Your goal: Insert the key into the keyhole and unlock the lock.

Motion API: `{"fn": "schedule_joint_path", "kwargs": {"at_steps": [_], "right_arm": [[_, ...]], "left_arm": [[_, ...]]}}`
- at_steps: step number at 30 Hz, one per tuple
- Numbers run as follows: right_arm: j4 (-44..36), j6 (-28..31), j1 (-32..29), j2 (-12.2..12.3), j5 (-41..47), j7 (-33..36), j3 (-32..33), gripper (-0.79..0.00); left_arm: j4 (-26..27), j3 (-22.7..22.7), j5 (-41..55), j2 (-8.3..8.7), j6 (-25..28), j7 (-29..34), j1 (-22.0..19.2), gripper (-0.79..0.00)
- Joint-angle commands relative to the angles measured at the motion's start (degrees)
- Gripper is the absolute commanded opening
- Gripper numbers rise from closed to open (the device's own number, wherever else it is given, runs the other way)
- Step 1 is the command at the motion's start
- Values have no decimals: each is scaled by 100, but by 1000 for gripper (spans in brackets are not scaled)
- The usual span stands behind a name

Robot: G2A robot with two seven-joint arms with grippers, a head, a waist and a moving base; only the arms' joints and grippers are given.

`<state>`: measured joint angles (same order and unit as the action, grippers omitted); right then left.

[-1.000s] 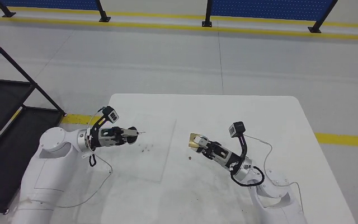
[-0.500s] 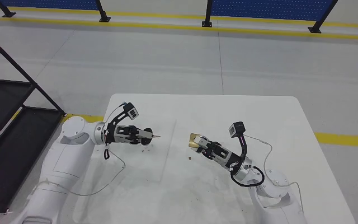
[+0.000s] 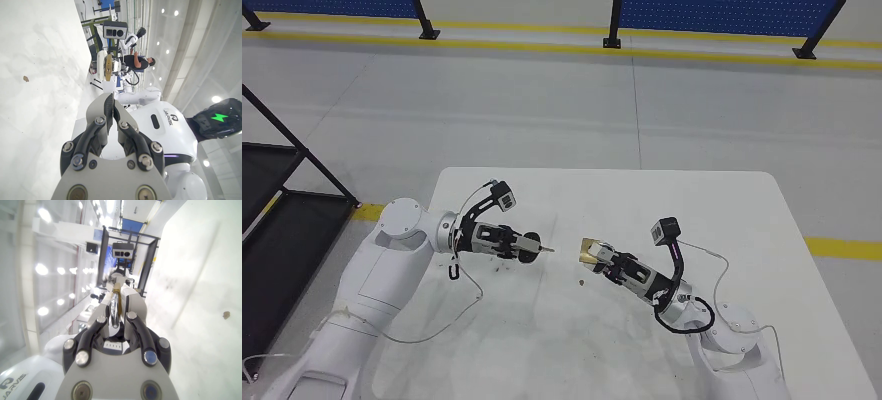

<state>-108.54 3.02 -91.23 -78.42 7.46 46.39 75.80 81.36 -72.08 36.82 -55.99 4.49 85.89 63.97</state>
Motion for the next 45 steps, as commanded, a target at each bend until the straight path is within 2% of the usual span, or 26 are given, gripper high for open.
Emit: {"fn": "schedule_joint_path", "kwargs": {"at_steps": [1,14,18,29,45], "right_arm": [[0,0,0,0,0,0,0,-785],[0,0,0,0,0,0,0,-785],[0,41,-13,14,18,-8,-33,-785],[135,36,-111,121,616,532,5,-785],[4,446,-320,184,112,-439,-342,-785]], "left_arm": [[-2,-3,1,1,1,5,1,-785],[-2,-3,1,1,1,5,1,-785],[220,52,-332,2,115,-286,17,-785],[503,102,-564,8,546,-646,192,-785],[632,127,-512,6,939,-977,514,-785]]}}
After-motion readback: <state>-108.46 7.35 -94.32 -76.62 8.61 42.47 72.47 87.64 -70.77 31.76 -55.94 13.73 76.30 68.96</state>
